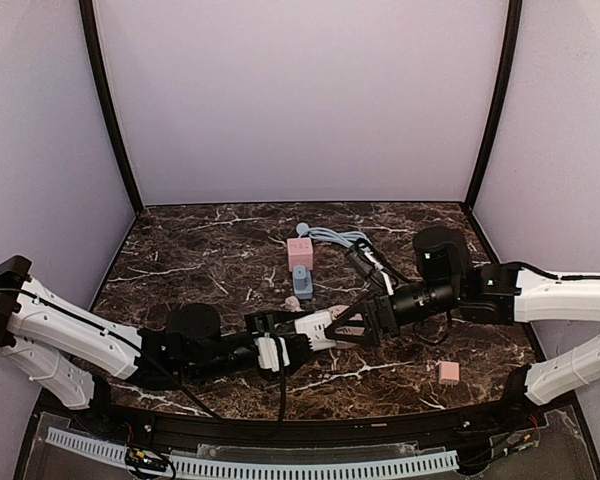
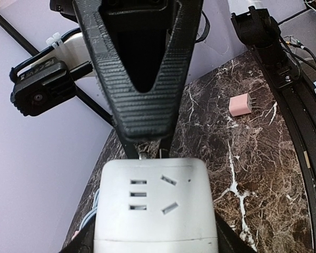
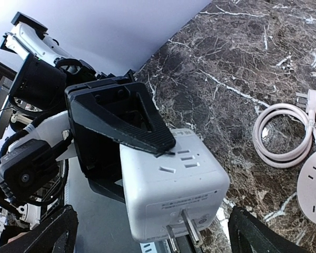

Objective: Insert the plug

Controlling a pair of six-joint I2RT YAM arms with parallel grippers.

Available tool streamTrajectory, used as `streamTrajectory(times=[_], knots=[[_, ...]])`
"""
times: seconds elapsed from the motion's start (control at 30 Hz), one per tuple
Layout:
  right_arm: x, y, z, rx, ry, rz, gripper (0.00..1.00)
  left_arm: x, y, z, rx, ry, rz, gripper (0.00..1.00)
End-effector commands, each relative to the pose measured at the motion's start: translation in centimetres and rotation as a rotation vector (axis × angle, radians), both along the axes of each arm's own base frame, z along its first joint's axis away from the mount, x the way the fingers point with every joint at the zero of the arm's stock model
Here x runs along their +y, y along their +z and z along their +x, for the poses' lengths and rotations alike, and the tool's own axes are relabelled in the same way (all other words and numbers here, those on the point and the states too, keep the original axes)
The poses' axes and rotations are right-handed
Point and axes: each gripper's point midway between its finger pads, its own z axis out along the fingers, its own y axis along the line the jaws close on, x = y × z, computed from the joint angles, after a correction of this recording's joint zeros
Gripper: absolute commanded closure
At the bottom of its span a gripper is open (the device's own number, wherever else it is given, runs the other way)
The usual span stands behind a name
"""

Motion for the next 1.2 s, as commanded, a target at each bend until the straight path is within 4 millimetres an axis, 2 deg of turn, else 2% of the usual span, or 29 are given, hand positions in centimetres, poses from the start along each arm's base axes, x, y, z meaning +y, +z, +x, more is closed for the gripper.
streamTrajectory(times=[0.0, 0.17, 0.53, 0.83, 0.93, 1.07, 1.17], knots=[[0.9, 1.8, 0.0, -0.046, 0.045, 0.089, 0.02, -0.1, 2.9, -0.1, -0.006, -0.014, -0.1, 0.69], [1.5, 1.7, -0.1, -0.034, 0.069, 0.099, 0.08, -0.5, 3.0, -0.1, -0.014, -0.017, -0.113, 0.7], [2.3, 1.6, -0.3, -0.02, 0.107, 0.125, 0.39, -0.7, 3.1, 0.0, -0.009, -0.026, -0.127, 0.7], [2.7, 1.5, -0.3, -0.019, 0.12, 0.125, 0.55, -0.7, 3.0, 0.2, -0.004, -0.028, -0.127, 0.7], [2.7, 1.3, -0.2, -0.012, 0.121, 0.122, 0.54, -0.8, 3.0, 0.1, -0.001, -0.035, -0.127, 0.7], [3.0, 1.1, -0.3, -0.002, 0.13, 0.12, 0.38, -1.0, 2.8, 0.1, 0.001, -0.039, -0.123, 0.7], [3.0, 1.3, -0.4, 0.0, 0.137, 0.123, 0.37, -1.0, 2.8, 0.2, -0.003, -0.034, -0.119, 0.7]])
